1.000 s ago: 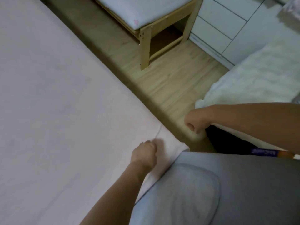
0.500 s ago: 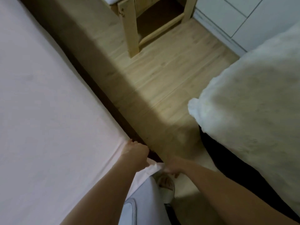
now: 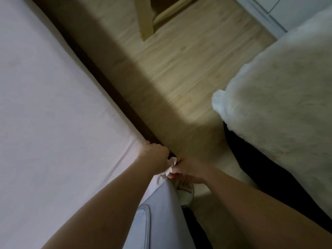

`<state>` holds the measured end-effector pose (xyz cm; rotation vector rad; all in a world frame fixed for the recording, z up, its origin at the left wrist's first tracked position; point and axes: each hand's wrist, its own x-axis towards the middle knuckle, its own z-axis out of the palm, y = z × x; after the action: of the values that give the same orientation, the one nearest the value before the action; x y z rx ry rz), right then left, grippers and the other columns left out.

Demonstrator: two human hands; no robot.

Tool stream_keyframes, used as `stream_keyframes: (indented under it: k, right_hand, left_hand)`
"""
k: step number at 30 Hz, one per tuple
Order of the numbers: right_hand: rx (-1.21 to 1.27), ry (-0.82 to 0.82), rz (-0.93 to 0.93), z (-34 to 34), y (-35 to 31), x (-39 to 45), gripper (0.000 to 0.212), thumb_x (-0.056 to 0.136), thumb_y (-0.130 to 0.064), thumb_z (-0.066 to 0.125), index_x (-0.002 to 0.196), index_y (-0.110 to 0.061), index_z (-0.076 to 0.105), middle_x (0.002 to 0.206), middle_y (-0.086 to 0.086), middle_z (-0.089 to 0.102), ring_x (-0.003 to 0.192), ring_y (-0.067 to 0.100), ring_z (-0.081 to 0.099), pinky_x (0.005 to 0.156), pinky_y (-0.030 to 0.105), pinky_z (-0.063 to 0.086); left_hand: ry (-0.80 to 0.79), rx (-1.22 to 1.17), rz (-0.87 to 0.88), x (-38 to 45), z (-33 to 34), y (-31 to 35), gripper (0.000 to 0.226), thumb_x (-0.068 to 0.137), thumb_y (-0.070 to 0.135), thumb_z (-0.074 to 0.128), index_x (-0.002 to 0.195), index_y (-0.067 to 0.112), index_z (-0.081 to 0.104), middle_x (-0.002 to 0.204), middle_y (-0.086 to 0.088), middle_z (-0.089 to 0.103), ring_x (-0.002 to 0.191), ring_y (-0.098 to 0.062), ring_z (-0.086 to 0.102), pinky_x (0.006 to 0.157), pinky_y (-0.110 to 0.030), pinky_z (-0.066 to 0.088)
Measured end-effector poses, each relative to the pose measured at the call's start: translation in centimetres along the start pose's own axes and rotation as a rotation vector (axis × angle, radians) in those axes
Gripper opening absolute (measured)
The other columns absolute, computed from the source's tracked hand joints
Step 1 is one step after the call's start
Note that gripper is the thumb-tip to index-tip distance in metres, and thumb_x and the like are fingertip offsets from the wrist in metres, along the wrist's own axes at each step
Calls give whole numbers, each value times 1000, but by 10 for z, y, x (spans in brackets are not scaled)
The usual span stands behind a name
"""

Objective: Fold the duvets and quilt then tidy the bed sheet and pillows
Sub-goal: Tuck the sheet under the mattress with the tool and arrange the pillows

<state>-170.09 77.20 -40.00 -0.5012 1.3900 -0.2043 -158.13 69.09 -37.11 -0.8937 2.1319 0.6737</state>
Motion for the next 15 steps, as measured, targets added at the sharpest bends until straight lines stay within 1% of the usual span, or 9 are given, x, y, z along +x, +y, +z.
stream_keyframes:
  k: [2, 3, 4, 5, 7, 10, 11, 13, 15]
  right_hand:
    - [-24, -91, 35, 0, 0, 1, 17, 89, -12, 63, 76, -16, 54, 72, -6, 55, 56, -5, 61, 54, 4, 45]
    - [-70, -109, 50, 2, 2, 0, 16, 81, -24, 72, 84, -14, 60, 82, -1, 62, 71, 0, 65, 65, 7, 50]
    - [-107, -79, 40, 2, 5, 4, 38, 70, -34, 78, 98, -11, 65, 97, 6, 67, 85, 9, 66, 78, 18, 54]
    - [-68, -55, 41, 3, 10, 10, 52, 67, -33, 81, 110, -8, 65, 110, 12, 67, 93, 17, 65, 84, 26, 54]
    - [59, -31, 37, 7, 16, 11, 47, 76, -13, 77, 119, -2, 60, 121, 18, 63, 91, 17, 63, 81, 26, 53]
    - [148, -22, 21, 4, 29, 9, 44, 79, -12, 74, 121, -8, 60, 122, 18, 62, 105, 25, 62, 95, 37, 50]
    - [175, -16, 12, 5, 34, 7, 41, 81, -7, 70, 121, -8, 60, 122, 19, 62, 109, 29, 60, 98, 39, 49]
    - [280, 2, 13, 7, 42, 6, 41, 84, 6, 61, 124, -4, 58, 124, 24, 60, 110, 32, 59, 98, 39, 48]
    - [326, -4, -16, 12, 41, 6, 40, 83, 7, 63, 120, -5, 60, 123, 25, 60, 113, 34, 58, 101, 42, 47]
  left_hand:
    - [1, 7, 14, 1, 0, -1, 25, 93, 30, 44, 84, 18, 64, 78, 3, 62, 79, -15, 59, 100, -36, 35]
    - [3, 13, 18, 1, 0, -1, 23, 93, 29, 46, 84, 18, 65, 77, 4, 62, 78, -15, 58, 100, -36, 36]
    - [10, 17, 20, 1, 1, -1, 22, 93, 29, 47, 84, 19, 65, 77, 4, 62, 78, -14, 58, 99, -36, 37]
    - [16, 20, 17, 1, 2, -2, 21, 93, 30, 48, 85, 19, 65, 77, 4, 62, 78, -14, 58, 99, -37, 37]
    - [28, 28, 22, -1, 3, -4, 21, 94, 32, 49, 89, 20, 65, 81, 4, 64, 80, -14, 58, 101, -37, 37]
    - [44, 55, 66, -6, 3, -8, 24, 95, 30, 45, 102, 19, 66, 95, 5, 67, 95, -14, 59, 111, -36, 29]
    - [41, 60, 73, -8, 4, -10, 26, 96, 29, 43, 106, 18, 65, 100, 4, 67, 101, -15, 58, 113, -35, 24]
    - [43, 72, 82, -10, 4, -13, 29, 98, 26, 40, 109, 18, 65, 106, 2, 66, 109, -15, 56, 116, -34, 17]
    - [53, 88, 89, -10, 3, -14, 30, 99, 24, 38, 109, 17, 66, 108, 2, 66, 111, -16, 55, 116, -34, 15]
